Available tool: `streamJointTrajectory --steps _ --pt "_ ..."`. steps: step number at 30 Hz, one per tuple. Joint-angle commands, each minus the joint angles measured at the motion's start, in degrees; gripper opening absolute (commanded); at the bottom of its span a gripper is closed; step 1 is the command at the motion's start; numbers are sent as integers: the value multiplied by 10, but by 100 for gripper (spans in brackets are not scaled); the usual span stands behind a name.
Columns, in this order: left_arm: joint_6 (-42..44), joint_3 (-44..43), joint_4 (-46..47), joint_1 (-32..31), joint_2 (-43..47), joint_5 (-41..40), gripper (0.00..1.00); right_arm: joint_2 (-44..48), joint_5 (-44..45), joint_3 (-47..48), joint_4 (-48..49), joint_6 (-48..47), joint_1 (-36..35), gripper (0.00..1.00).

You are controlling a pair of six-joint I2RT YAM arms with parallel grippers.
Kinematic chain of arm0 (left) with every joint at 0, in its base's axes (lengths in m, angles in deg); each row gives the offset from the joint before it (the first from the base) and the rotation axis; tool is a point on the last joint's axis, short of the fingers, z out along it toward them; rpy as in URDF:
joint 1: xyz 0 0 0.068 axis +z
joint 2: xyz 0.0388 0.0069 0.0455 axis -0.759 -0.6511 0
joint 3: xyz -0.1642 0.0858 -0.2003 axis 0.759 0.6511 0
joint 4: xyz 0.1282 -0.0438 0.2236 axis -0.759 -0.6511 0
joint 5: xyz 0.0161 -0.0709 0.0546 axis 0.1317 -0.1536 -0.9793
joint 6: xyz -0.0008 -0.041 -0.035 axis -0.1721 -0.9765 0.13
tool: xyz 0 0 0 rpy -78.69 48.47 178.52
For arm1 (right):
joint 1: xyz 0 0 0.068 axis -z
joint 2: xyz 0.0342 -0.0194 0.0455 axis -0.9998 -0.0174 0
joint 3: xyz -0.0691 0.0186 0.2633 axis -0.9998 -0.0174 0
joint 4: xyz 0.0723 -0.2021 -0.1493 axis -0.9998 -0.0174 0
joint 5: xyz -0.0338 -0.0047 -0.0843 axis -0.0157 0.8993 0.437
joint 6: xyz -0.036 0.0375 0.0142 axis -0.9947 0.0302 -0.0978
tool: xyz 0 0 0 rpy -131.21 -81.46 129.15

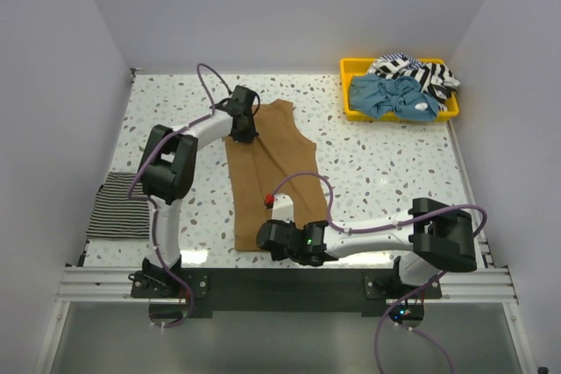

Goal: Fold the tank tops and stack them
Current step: Fold the tank top

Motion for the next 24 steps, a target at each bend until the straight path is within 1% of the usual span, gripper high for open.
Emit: streamJointTrajectory --steps 1,3,5,6,7,8,9,10,11,12,13,16,19,20,21,23,24 --pt "11 -16 38 -4 -12 10 0 1 27 -5 -15 20 -5 0" --pt "15 -23 36 -5 -19 9 0 2 30 -6 -23 21 -4 0" --pt "20 -28 36 -4 -21 16 6 1 30 -1 -27 15 -5 0" --pt "21 -28 36 -4 -19 17 8 1 32 1 -30 15 -4 6" --pt "22 -28 36 -4 -15 16 14 6 33 4 -34 14 -4 10" --pt "27 -29 38 -4 -10 15 17 8 34 8 -42 12 -5 14" --pt "29 -32 37 -4 0 14 20 13 40 11 -48 9 -4 23" --pt "32 -35 37 -4 5 13 26 25 42 13 -54 8 -4 27" --pt "40 -45 36 -4 9 14 29 30 45 21 -69 5 -4 31" --pt "44 -51 35 -2 19 14 33 37 48 26 -78 2 -4 38" --pt "46 -58 29 -3 24 12 40 43 57 33 -89 0 -4 40" --pt "44 -75 16 6 56 3 51 64 78 67 -138 -7 -7 41" --pt "29 -67 0 25 96 -27 53 64 86 115 -175 -25 -16 41" --pt "9 -63 -25 32 105 -56 53 58 88 145 -183 -41 -18 40" --pt "2 -55 -29 49 125 -59 53 42 88 160 -185 -48 -23 40" --pt "-10 -15 -19 64 147 -63 47 19 71 202 -169 -80 -30 39" --pt "-14 0 -15 81 163 -58 43 -16 60 215 -161 -92 -32 38"
